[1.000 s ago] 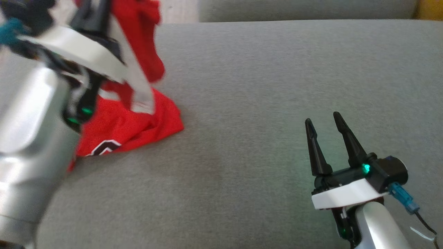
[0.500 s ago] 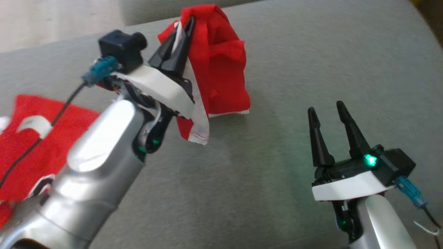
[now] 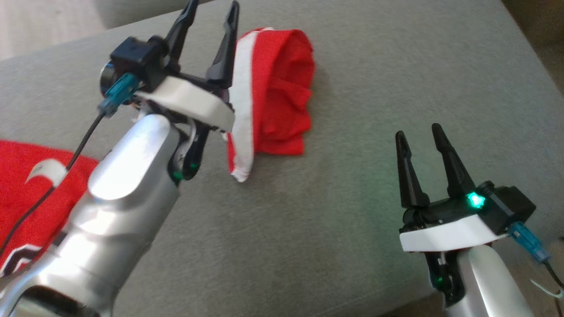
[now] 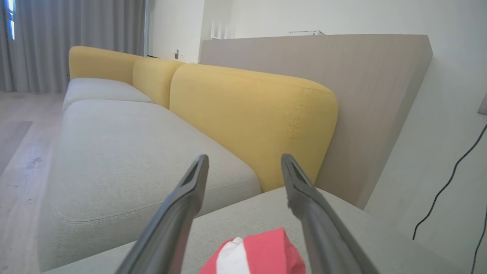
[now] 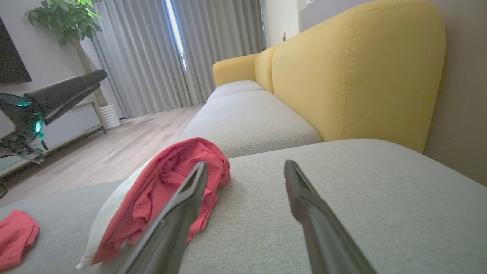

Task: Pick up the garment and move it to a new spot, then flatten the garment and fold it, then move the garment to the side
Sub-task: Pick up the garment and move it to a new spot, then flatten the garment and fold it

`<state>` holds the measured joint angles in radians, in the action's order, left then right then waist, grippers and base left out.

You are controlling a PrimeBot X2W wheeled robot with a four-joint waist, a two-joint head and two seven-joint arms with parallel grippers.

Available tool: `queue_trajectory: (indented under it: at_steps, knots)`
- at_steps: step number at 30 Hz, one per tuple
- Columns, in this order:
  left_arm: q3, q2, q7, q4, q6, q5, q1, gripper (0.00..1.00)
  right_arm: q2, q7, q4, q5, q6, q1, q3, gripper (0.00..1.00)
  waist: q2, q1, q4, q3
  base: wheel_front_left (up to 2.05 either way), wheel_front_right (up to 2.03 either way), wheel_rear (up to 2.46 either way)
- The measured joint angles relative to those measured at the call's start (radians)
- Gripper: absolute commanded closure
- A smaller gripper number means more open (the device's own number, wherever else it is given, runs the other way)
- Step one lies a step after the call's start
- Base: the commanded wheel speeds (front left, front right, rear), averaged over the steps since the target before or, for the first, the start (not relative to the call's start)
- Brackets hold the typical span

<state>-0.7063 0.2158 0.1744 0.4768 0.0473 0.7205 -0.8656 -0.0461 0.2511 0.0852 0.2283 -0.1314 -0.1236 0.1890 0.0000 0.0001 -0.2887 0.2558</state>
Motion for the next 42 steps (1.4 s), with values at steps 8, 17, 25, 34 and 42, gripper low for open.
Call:
queue_trajectory:
  at_steps: [8,17,25,34,42]
  knots:
    - [0.022,0.092,0.075,-0.058,0.015,-0.090,0.101,0.00,0.000,0.000,0.011,-0.041,0.000,0.005,-0.044,0.00,0.0000,-0.0001,0.130,-0.045,0.00,0.00,0.00]
    - [0.077,0.118,0.079,-0.207,0.069,-0.179,0.390,0.00,0.001,0.000,0.022,-0.102,0.000,0.019,-0.119,0.00,0.0000,-0.0002,0.288,-0.121,0.00,0.00,0.00]
    - [0.172,0.068,0.079,-0.283,0.076,-0.261,0.633,0.00,0.001,0.000,0.027,-0.115,0.000,0.093,-0.115,0.00,0.0000,-0.0003,0.355,-0.196,0.00,0.00,0.00]
    - [0.256,-0.013,0.079,-0.296,0.024,-0.329,0.691,0.00,0.001,0.000,0.037,-0.115,0.000,0.125,-0.096,0.00,0.0000,-0.0002,0.382,-0.207,0.00,0.00,0.00]
    - [0.286,-0.067,0.079,-0.266,-0.043,-0.363,0.686,0.00,0.001,-0.042,0.184,-0.102,0.000,0.048,-0.001,0.00,0.0000,-0.0001,0.437,-0.173,0.00,0.00,0.00]
